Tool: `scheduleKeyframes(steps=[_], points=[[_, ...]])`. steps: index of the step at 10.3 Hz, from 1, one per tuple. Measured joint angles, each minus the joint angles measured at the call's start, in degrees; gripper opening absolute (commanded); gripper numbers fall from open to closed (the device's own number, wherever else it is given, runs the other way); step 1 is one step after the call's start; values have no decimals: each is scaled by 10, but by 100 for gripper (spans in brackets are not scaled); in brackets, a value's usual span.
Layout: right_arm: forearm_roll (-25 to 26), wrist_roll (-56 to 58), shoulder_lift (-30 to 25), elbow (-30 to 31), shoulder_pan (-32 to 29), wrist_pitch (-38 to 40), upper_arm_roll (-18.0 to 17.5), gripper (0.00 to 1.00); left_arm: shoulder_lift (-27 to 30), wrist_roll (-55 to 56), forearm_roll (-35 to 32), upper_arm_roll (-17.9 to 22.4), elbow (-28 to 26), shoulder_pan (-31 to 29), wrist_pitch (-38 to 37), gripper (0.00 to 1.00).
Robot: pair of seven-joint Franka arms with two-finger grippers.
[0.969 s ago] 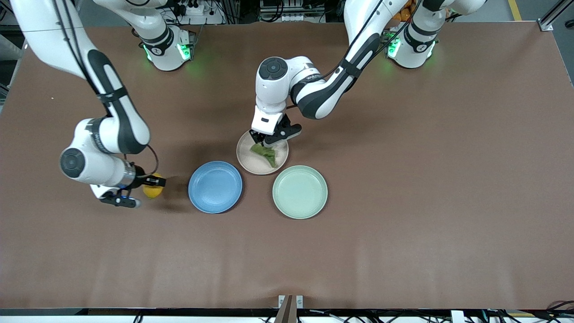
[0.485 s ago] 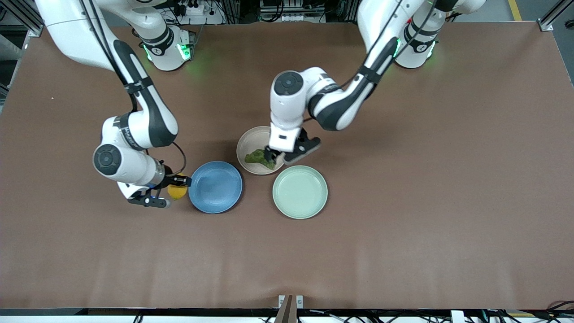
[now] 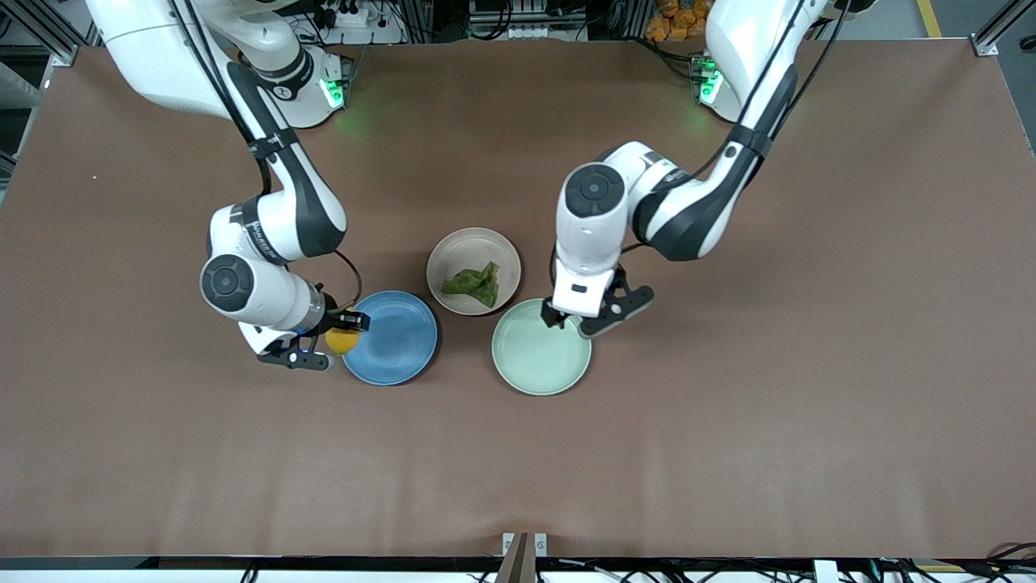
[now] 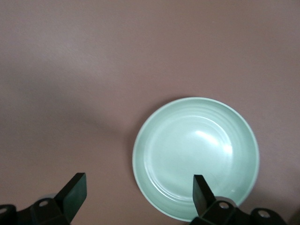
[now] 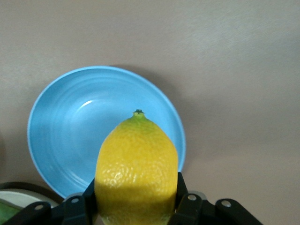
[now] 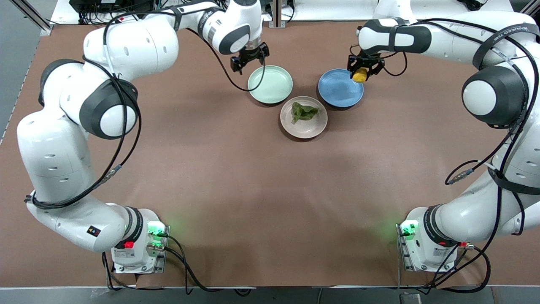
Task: Place lemon and lettuce in plates
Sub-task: 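Lower the lemon onto the blue plate while the left gripper withdraws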
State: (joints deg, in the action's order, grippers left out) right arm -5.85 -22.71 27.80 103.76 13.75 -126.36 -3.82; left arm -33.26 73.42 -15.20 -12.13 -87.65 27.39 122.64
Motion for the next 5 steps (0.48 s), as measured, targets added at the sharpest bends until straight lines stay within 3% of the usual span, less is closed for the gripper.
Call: scheduleKeyframes(steps=[5], points=[[0,-37,49,0,39,-68,0,30,16,-184,0,-1,1,-109,-37,100]])
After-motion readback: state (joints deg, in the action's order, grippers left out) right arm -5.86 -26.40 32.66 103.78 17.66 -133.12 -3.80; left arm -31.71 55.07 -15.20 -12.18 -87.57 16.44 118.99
